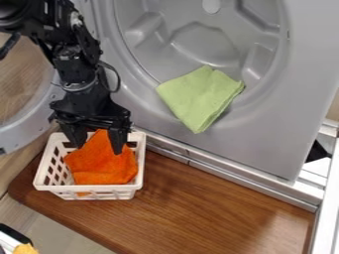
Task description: Move the orange towel from the basket and place it to the left bottom side of the table
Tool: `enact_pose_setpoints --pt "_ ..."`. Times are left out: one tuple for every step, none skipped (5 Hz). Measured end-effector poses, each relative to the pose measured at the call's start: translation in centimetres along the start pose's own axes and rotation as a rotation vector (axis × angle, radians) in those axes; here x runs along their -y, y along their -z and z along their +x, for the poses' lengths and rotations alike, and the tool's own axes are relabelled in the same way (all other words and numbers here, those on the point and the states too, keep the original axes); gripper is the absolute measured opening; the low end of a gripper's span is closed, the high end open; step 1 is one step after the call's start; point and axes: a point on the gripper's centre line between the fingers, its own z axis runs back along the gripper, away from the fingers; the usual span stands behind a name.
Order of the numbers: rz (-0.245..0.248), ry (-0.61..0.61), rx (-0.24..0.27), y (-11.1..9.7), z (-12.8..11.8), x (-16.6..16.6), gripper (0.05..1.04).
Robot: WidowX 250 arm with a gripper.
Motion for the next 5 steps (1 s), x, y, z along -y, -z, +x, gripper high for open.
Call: enact_pose_setpoints --pt "-0.001 -0.004 -0.02 0.5 -0.2 0.0 0.999" --pt "0.023 -0.003 -0.028 1.6 -0.1 -0.4 0.999" --pt "0.015 0.005 -0.052 2.9 -0.3 -0.4 0.999" --pt "0.025 -0.019 -0.069 4.6 -0.2 -1.2 0.999" --pt "0.029 -0.029 -0.06 6.6 0.0 -1.4 0.999"
